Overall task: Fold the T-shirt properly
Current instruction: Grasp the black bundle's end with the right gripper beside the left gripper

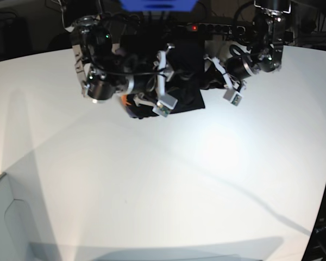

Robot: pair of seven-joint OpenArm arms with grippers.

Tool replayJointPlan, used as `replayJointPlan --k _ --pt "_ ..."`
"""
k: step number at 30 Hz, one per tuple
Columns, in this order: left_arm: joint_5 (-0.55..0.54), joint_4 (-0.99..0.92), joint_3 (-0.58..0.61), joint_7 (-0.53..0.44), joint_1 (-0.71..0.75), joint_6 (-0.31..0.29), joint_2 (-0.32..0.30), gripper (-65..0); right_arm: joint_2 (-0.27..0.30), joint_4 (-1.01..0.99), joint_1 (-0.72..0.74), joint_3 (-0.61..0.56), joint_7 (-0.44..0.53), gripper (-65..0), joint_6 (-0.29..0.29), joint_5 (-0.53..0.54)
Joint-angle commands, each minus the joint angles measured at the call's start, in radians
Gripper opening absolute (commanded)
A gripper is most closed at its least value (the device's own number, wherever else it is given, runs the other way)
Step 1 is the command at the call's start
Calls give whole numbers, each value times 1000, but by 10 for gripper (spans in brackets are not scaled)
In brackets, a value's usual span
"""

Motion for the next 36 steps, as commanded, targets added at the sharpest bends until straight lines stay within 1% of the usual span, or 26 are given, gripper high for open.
replayJointPlan --k 1,7,10,12,17,27,29,33,36 --pt "143 -19 10 148 25 44 -10 -610 -12 8 17 -12 17 -435 -5 7" --pt "143 -24 10 148 22 44 -12 -610 -18 -1 37 -129 17 -431 -8 -108" --pt "143 -22 10 148 22 44 -12 -610 -30 -1 35 -160 22 -386 -8 -148" --pt "143 -22 9 148 22 44 -12 -610 -32 -1 32 -163 40 -360 -8 -148" --pt "143 -24 9 148 22 44 -12 -610 -32 0 39 -161 45 -308 -8 -147" --pt "143 -29 5 148 21 44 -12 -610 -33 71 35 -158 43 -305 -6 -142" --pt "169 -27 5 148 21 44 -12 -610 -33 79 35 -158 43 -305 -6 -141" --pt "284 -19 7 148 21 44 1 -610 -33 88 34 -158 42 -306 -5 -141" --pt "339 -19 2 148 21 44 28 -610 -33 94 37 -158 42 -306 -5 -122"
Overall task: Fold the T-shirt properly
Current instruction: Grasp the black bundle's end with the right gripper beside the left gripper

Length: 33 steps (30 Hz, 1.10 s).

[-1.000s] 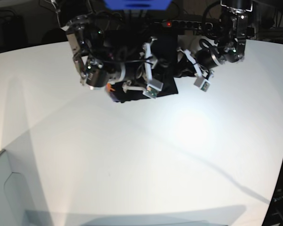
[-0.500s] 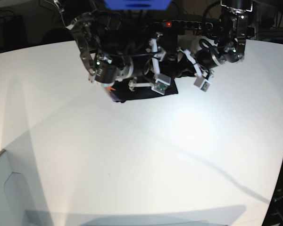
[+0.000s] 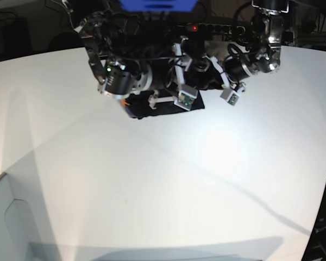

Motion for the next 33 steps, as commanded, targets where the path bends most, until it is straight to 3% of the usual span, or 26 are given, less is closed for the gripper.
replayJointPlan --k 1,9,11,15,19,25,33 --pt "217 -29 8 193 24 71 -3 -610 -10 18 13 1 19 -306 -5 38" --pt "218 42 -54 190 32 71 1 -610 -5 18 33 84 21 -316 -3 67" --pt "218 67 -69 192 38 71 1 -610 7 18 46 121 21 -359 8 75" --pt "218 84 -107 192 41 69 1 -610 27 7 72 177 18 -503 103 73" --pt "218 79 -123 192 41 69 1 -610 56 7 69 200 12 -650 104 73" --pt "218 74 -123 192 41 69 1 -610 68 -79 39 200 28 -650 104 67" --pt "218 74 -121 192 41 71 3 -610 70 -553 99 147 274 -650 106 68"
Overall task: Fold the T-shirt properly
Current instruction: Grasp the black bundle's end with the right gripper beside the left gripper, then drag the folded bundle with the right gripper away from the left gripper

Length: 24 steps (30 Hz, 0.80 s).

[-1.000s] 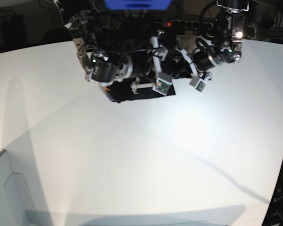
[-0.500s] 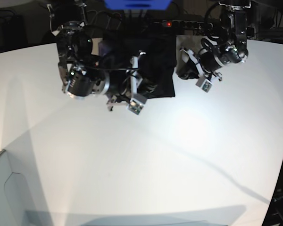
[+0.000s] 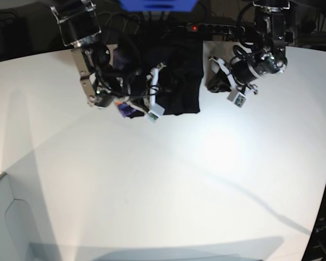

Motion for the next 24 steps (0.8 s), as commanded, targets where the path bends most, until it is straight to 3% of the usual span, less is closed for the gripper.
replayJointPlan --k 1,6,11,14,20,24 --pt "117 -16 -3 116 18 56 -12 -610 -7 -24 25 -16 19 -650 9 0" --pt "117 -16 -3 116 20 56 -12 -610 -12 -178 61 -62 108 -650 9 3" --pt "117 -6 -6 116 34 56 -12 -610 -7 -187 61 -49 140 -650 7 0" --pt "117 -4 -24 115 34 56 -12 -610 13 -188 51 40 167 -650 5 0" --pt "115 -3 -193 115 35 42 61 -610 53 -182 23 266 171 -650 5 0" --pt "115 45 -238 115 35 42 81 -610 71 -187 8 433 174 -650 4 0"
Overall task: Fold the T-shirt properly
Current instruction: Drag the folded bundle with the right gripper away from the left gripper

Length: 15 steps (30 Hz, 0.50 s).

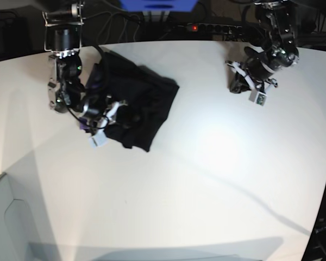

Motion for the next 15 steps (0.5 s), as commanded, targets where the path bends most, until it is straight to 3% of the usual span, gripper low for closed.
replayJointPlan --k 1,5,8,10,15 --pt "52 17 -7 56 20 22 -3 -610 27 -8 -21 51 -35 -650 -36 -47" --pt "52 89 -7 56 41 22 3 -610 27 -11 -33 307 -35 -650 -53 -51" --pt "52 97 -7 56 44 22 3 -610 27 -11 -34 471 -30 -650 -150 -51" --pt "52 97 -7 56 44 22 5 -610 27 -11 -34 574 -4 -650 -185 -49" --pt "52 94 -7 56 46 22 5 -610 44 -13 -34 697 86 -650 -188 -51"
